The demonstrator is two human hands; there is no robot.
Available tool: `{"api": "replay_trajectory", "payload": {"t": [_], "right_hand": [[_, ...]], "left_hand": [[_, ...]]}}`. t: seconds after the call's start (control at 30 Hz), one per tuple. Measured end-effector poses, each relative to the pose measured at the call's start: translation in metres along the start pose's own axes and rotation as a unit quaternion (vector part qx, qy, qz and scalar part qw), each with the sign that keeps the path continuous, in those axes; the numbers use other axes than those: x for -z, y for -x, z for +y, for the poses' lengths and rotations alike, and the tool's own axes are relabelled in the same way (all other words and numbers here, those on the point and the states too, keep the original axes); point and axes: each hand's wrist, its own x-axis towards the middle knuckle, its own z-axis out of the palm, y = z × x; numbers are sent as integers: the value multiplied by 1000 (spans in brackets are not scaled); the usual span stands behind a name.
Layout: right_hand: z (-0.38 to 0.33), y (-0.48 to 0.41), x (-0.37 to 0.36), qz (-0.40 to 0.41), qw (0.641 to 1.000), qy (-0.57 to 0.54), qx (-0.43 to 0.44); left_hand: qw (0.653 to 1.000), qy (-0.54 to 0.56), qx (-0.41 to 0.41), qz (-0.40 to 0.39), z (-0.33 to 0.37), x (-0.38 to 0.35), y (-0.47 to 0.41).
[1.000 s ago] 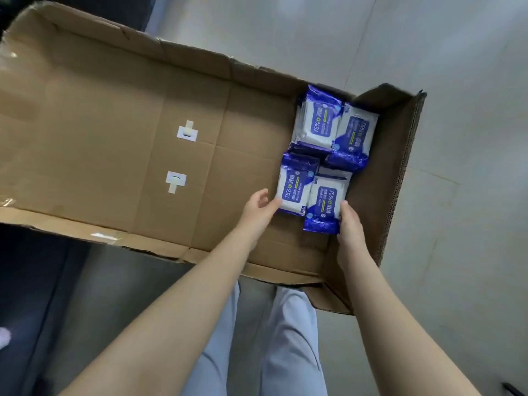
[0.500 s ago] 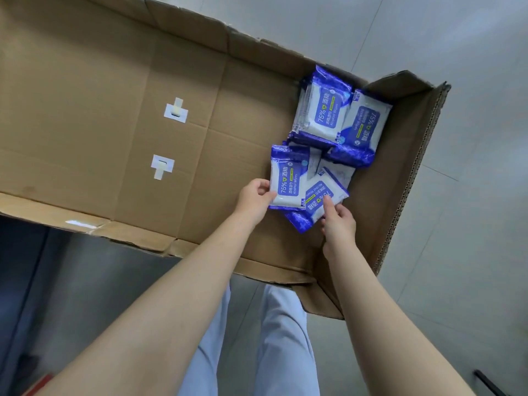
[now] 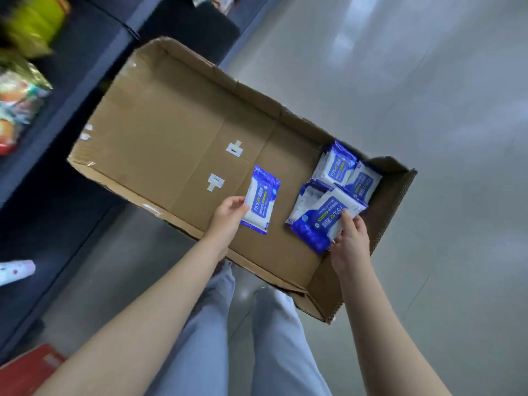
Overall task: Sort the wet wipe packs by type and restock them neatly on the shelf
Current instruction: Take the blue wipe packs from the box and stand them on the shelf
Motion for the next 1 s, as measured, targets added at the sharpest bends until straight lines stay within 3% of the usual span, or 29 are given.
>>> {"api": "replay_trajectory", "payload": {"t": [0.13,0.23,0.43,0.57,0.73,1.0], "right_hand": [[-51,90,-37,-156,986,46,18],[-76,152,-70,-280,948,141,60],[-79,258,-148,-424,888,173,41],[-54,329,-210,-485,855,182,33],[4,409,-281,-506,841,166,94],[61,517,-379,-569,799,157,115]], "left_hand": [[985,156,-28,71,46,54,98],[954,276,-59,100,66,91,163],[898,394,-150,125,69,181,258],[867,426,-220,132,60,271,303],[844,433,-270,165,51,389,343],[827,366,-348,245,54,534,388]]}}
